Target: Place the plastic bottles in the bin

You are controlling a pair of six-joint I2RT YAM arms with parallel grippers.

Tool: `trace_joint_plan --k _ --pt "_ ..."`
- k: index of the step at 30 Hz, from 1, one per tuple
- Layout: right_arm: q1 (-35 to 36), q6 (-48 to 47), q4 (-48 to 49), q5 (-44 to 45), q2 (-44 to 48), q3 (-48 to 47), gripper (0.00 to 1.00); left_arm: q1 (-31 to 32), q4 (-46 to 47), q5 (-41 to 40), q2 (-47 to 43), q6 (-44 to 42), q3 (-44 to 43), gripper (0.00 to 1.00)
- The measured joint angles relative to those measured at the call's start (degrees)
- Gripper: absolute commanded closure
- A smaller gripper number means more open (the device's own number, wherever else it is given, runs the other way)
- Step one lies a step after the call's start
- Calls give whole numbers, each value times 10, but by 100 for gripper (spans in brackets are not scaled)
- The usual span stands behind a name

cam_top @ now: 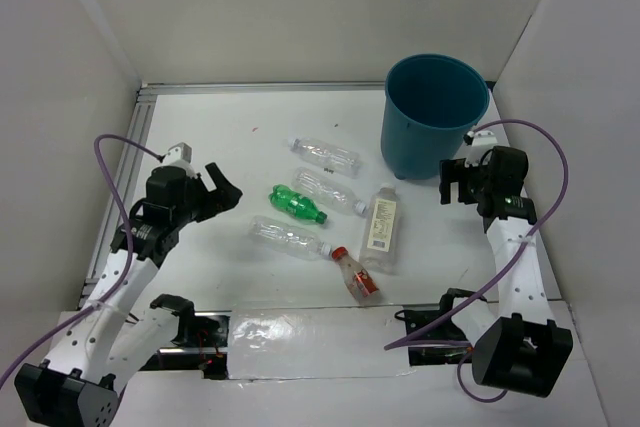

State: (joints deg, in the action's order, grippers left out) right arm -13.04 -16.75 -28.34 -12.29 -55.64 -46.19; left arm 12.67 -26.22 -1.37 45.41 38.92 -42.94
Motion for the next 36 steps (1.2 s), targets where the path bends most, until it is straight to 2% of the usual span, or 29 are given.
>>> trace_joint_plan --k 2,5,7,8,10,12,13,14,15,16,19,28,32,36 --pt "0 -1 -1 -7 0 0 0 3 1 24 1 -2 2 0" --pt "0 -28 -5 -37 3 0 29 18 9 53 -10 -8 13 2" --pt "0 -54 -13 -76 12 0 58 33 10 67 -22 -8 22 7" --pt "0 -63 -17 -95 17 -1 63 40 10 73 -27 -5 26 10" --pt "7 -78 -30 -133 28 -12 65 56 9 81 -36 6 35 32" --pt "29 -89 -36 -156 31 -33 48 70 9 86 -44 19 46 53" --pt "54 -94 -38 -162 29 -47 27 79 9 90 -50 24 56 53" --pt "79 -98 -38 -169 25 -62 27 82 9 90 -53 33 60 50" --pt "113 -108 -43 -172 15 -82 10 87 6 90 -57 37 65 31" --pt "139 -109 -43 -175 2 -105 2 92 2 90 -59 40 68 23" --pt "215 -123 -42 -163 -62 -180 0 101 -4 87 -58 61 68 8" --pt "431 -126 -23 -16 -329 -373 0 131 -17 61 -48 119 68 6" --pt "452 -106 -24 19 -476 -486 0 138 -29 55 -50 156 68 6" --pt "439 -94 -21 44 -575 -529 0 144 -55 48 -49 199 68 6"
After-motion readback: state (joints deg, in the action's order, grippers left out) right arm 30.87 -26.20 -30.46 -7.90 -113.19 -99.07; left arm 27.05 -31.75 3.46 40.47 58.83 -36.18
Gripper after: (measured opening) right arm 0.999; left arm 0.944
